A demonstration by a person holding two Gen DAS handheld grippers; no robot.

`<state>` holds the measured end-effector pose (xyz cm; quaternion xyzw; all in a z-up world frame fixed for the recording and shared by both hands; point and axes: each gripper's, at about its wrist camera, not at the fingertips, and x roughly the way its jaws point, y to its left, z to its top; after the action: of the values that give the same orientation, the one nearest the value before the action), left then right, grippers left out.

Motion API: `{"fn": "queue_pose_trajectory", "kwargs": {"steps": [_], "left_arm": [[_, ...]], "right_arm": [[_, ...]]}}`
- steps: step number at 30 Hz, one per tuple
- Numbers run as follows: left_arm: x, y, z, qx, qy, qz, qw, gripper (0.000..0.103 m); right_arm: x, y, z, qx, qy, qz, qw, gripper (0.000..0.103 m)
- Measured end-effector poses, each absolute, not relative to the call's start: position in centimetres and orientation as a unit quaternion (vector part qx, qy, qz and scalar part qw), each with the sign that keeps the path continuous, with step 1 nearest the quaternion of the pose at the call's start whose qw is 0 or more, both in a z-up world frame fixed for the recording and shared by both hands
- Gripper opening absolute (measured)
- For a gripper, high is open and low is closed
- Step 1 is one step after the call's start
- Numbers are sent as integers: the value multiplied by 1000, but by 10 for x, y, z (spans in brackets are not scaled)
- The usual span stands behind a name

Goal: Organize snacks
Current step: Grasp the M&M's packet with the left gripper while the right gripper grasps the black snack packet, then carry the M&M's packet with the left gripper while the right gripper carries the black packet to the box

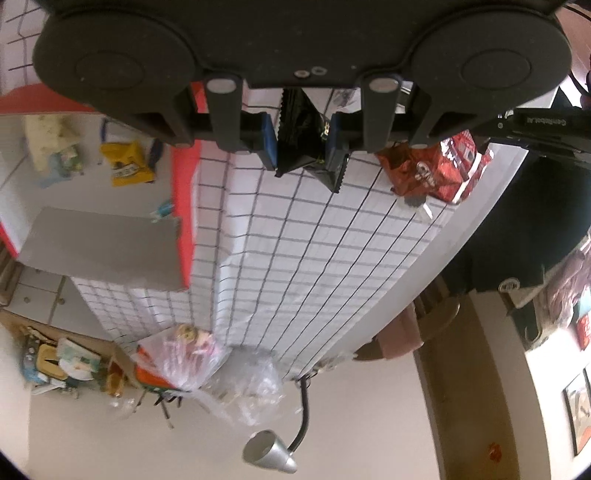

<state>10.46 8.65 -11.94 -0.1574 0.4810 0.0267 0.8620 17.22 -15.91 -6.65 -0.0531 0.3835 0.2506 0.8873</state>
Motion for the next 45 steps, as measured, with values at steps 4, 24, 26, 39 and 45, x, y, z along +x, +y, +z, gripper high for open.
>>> {"fn": "queue_pose_trajectory", "kwargs": {"steps": [4,24,26,39,45], "left_arm": [[109,75,-100,-155,469,9,870,19],[208,-73,-26,-86,411,-83,904,19],[218,-88,-25,-81,412,-86,903,19],[289,-167,-43,-60,452,-100,884,19],[322,-187,-62,-50,475,-87,874,19]], "right_arm": [[175,-179,-51,-46,370,239,897,26],[223,-317,-21,-12,325,151,933,26],[229,-333,-23,-10,326,141,935,26],[275,-388,-56,-12,361,102,927,26],[294,-387,-73,-24,379,109,919,26]]}}
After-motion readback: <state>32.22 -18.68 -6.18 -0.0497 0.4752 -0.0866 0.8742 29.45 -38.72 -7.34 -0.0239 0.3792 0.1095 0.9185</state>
